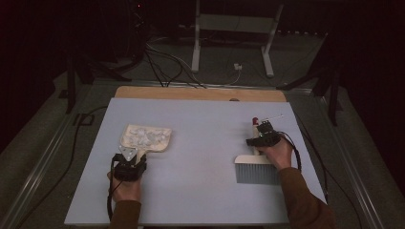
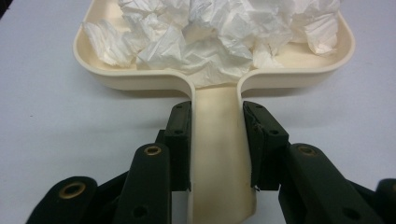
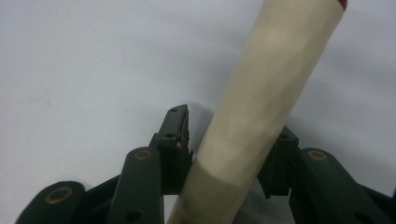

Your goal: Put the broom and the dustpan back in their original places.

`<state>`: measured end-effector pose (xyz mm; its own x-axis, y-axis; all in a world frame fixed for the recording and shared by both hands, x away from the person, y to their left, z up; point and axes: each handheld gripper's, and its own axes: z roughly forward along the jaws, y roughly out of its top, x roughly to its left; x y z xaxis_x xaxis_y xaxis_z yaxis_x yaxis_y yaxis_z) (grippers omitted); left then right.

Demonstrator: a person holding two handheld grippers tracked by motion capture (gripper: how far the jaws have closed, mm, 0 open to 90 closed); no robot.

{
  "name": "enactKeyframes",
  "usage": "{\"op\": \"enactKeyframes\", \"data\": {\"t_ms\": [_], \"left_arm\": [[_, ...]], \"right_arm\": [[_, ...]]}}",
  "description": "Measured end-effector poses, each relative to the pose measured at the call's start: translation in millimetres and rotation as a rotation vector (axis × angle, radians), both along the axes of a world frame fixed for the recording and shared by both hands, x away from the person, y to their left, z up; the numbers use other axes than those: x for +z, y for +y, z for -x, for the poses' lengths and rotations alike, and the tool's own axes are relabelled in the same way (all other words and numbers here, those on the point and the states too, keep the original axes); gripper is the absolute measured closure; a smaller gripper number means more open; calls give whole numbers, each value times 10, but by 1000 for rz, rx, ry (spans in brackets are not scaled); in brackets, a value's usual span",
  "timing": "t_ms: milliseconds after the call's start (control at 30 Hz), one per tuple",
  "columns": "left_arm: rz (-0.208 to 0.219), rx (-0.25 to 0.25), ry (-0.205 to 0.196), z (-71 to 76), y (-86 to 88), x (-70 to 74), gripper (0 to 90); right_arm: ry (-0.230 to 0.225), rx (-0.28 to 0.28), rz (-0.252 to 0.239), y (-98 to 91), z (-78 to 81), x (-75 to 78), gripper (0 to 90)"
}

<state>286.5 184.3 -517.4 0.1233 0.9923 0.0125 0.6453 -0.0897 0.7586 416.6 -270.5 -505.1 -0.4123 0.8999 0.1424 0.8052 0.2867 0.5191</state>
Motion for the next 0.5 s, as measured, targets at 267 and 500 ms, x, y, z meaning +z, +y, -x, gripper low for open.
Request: {"op": "enactKeyframes", "data": {"t_ms": [267, 500], "left_arm": [[-10, 9, 7, -60, -87, -27, 665], [-11, 12, 13, -98, -136, -66, 665]], "right_arm": [[-7, -7, 3, 18, 3, -1, 577], [-16, -19, 19, 38, 19, -4, 562]]}}
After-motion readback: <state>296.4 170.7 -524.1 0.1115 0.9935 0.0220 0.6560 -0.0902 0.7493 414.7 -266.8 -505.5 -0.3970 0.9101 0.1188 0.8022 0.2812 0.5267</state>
